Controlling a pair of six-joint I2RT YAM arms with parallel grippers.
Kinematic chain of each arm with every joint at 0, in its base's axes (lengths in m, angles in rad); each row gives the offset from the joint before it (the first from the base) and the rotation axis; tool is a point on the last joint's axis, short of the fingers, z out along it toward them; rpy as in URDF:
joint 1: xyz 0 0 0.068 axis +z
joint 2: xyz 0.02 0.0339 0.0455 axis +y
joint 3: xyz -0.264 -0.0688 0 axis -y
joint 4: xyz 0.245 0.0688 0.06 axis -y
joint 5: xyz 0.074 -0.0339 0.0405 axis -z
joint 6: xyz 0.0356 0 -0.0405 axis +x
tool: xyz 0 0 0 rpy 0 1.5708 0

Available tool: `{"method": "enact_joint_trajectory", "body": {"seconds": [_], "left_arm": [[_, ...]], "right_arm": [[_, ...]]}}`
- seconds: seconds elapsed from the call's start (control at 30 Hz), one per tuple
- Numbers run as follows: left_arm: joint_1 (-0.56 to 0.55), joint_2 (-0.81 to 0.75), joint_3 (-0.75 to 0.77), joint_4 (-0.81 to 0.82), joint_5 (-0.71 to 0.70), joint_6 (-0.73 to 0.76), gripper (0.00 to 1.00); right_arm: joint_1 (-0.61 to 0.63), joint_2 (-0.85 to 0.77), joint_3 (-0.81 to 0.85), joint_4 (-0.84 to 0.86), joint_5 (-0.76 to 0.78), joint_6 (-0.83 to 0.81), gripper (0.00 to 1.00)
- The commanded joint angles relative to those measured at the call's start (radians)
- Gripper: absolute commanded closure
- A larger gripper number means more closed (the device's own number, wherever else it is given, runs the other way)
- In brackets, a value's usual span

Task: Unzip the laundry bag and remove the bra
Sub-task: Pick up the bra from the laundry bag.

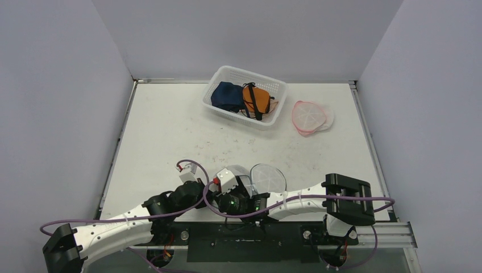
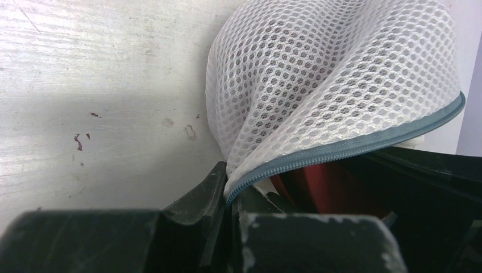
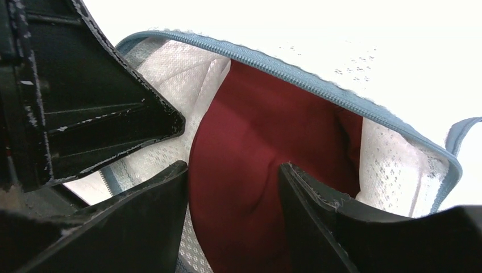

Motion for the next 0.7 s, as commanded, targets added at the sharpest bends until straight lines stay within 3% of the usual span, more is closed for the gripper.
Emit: {"method": "enact_joint_trajectory", "body": {"seconds": [0.0, 0.1, 0.47, 0.67], "left_arm": [[-0.001, 0.005, 0.017, 0.026, -0.011, 0.005, 1.0], [-0.001, 0.008, 0.015, 0.031, -0.008, 0.005, 1.0], [0.0, -0.033, 0.01, 0.003, -0.013, 0.003, 1.0], [-0.001, -0.048, 0.022, -0.009, -0.025, 0.002, 1.0]], "right_arm": [[0.003, 0.042, 0.04, 0.004, 0.059, 0.02, 0.42], [0.003, 0.076, 0.058, -0.01, 0.067, 0.024, 0.47], [0.003, 0.032, 0.049, -0.057, 0.071, 0.039, 0.89], [0.002, -0.094, -0.031, -0.006, -0.072, -0.028, 0.95]]}}
